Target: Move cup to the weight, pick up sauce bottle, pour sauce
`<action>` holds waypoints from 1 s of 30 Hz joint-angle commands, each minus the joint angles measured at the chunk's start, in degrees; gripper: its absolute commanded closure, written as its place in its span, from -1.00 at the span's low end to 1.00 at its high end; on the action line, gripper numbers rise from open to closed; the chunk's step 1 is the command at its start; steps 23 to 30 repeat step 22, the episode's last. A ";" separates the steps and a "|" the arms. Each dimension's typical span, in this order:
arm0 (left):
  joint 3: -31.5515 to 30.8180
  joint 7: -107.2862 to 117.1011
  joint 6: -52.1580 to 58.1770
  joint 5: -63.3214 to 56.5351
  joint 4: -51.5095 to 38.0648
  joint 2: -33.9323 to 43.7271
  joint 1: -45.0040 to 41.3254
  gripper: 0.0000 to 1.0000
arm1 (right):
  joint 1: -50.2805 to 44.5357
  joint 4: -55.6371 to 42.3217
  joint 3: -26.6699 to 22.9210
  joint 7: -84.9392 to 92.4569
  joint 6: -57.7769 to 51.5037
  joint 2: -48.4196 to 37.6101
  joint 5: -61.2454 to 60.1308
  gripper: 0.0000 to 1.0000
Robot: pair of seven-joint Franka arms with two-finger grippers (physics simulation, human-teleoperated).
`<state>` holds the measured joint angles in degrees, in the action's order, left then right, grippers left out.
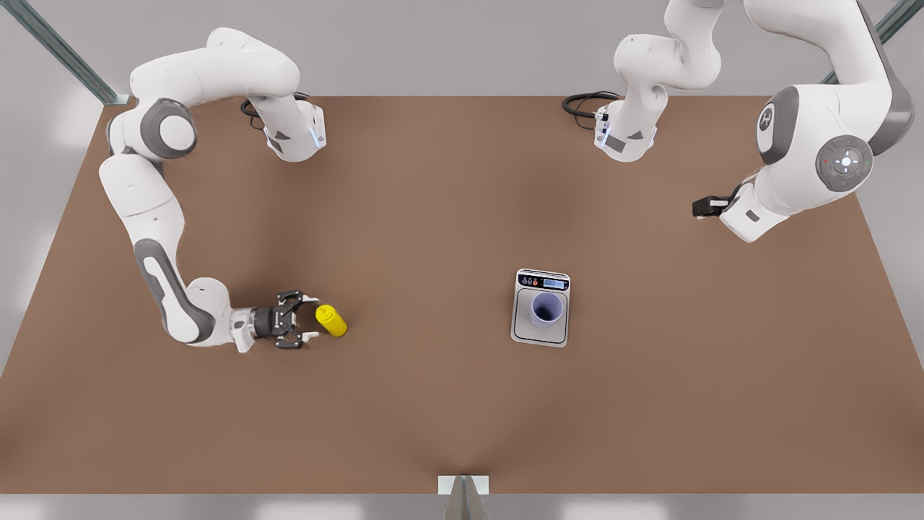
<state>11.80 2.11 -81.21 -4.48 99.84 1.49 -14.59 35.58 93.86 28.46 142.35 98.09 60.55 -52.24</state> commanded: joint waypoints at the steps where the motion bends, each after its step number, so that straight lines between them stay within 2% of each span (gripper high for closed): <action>1: -0.03 0.00 0.00 -0.01 0.00 0.00 0.09 -1.00 | 1.33 0.88 0.11 -0.06 0.00 -1.04 1.34 -1.00; 3: -0.03 0.00 0.00 -0.01 0.00 0.00 0.09 -1.00 | 10.20 7.82 0.28 -2.34 -1.75 -11.84 8.37 -1.00; 5: -0.03 0.00 0.00 -0.01 0.00 0.00 0.09 -1.00 | 14.08 11.61 0.28 -11.71 -5.26 -24.84 9.87 -1.00; 7: -0.03 0.00 0.18 -0.01 0.00 0.00 0.09 -1.00 | 8.21 8.19 0.11 -44.12 -5.28 -46.19 13.29 -1.00; 8: -0.03 0.00 0.18 -0.01 0.00 0.00 0.09 -1.00 | 0.73 5.28 0.02 -65.16 0.17 -53.51 24.88 -1.00; 9: -0.03 0.00 0.18 -0.01 0.00 0.00 0.09 -1.00 | -4.81 5.28 0.11 -79.22 6.31 -57.20 34.72 -1.00; 10: -0.03 0.00 0.18 -0.01 0.00 0.00 0.09 -1.00 | -8.94 6.07 0.11 -103.80 8.79 -58.79 43.70 -1.00; 11: -0.03 0.00 0.18 -0.01 0.00 0.00 0.09 -1.00 | -9.74 6.77 0.11 -129.40 8.53 -60.02 45.90 -1.00; 12: -0.03 0.00 0.18 -0.01 0.00 0.00 0.09 -1.00 | -10.70 5.99 0.28 -137.77 5.64 -60.02 53.01 -1.00; 13: -0.03 0.00 0.18 -0.01 0.00 0.00 0.09 -1.00 | -12.82 -0.60 0.55 -145.15 0.54 -57.04 56.89 -1.00; 14: -0.03 0.00 0.18 -0.01 0.00 0.00 0.09 -1.00 | -12.73 -1.92 0.55 -145.69 -0.53 -55.98 56.81 -1.00; 16: -0.03 0.00 0.18 -0.01 0.00 0.00 0.09 -1.00 | -33.21 -1.84 -22.65 -140.61 -0.27 -54.66 55.05 -1.00; 17: -0.03 0.00 0.18 -0.01 0.00 0.00 0.09 -1.00 | -32.33 2.47 -22.74 -139.63 2.19 -54.83 54.70 -1.00; 22: -0.03 0.00 0.18 -0.01 0.00 0.00 0.09 -1.00 | -30.48 -6.94 -22.57 -141.12 -0.53 -49.39 52.59 -1.00; 30: -0.03 0.00 0.18 -0.01 0.00 0.00 0.09 -1.00 | -30.48 -6.94 -22.57 -141.12 -0.53 -49.39 52.59 -1.00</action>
